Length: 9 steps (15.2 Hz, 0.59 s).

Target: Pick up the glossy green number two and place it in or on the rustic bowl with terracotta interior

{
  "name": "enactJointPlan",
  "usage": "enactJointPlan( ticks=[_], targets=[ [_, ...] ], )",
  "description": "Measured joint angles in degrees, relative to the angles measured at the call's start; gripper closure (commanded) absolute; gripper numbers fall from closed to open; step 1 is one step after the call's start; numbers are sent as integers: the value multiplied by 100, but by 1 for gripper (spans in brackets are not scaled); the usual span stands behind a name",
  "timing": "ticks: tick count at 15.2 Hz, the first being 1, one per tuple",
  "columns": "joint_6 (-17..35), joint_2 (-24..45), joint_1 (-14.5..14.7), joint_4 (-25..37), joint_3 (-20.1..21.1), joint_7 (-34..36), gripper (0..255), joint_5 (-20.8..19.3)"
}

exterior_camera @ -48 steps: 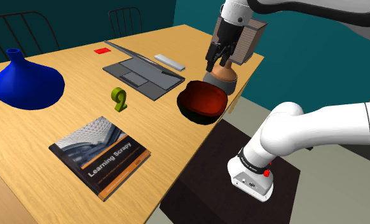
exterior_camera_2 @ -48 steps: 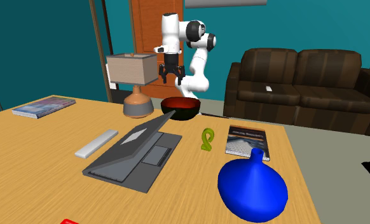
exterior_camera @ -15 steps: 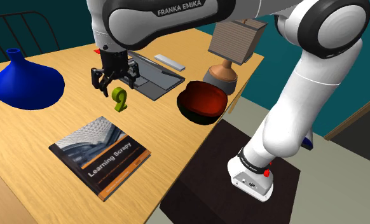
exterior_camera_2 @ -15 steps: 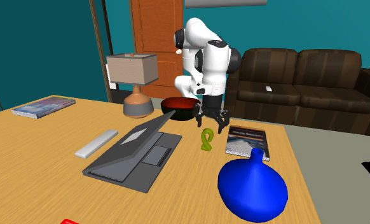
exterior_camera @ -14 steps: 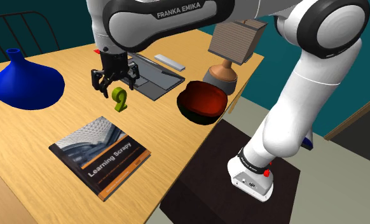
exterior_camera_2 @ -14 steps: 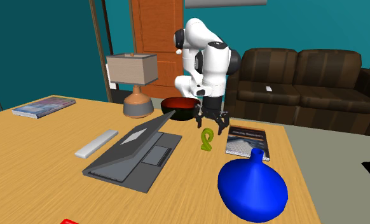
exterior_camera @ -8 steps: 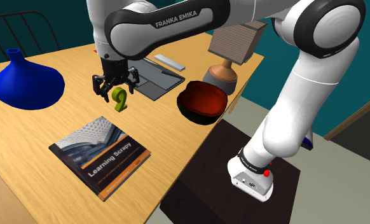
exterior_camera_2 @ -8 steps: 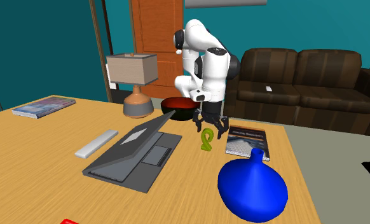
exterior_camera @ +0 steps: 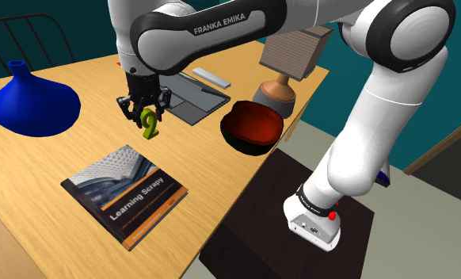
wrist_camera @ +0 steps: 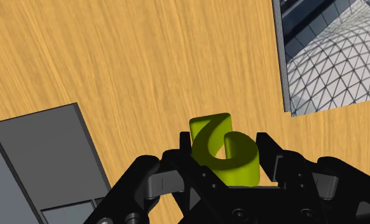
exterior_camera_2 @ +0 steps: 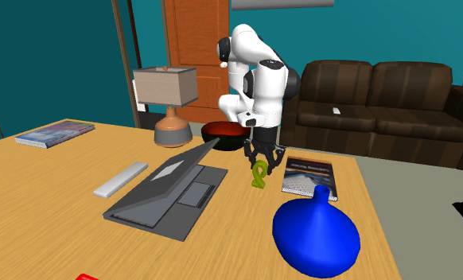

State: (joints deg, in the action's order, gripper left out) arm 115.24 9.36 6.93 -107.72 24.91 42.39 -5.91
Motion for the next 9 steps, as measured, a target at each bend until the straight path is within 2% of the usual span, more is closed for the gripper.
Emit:
enactJointPlan(
  ticks=[9],
  targets=[
    [-153,-40,0,118,6,-16,255,24]
  ],
)
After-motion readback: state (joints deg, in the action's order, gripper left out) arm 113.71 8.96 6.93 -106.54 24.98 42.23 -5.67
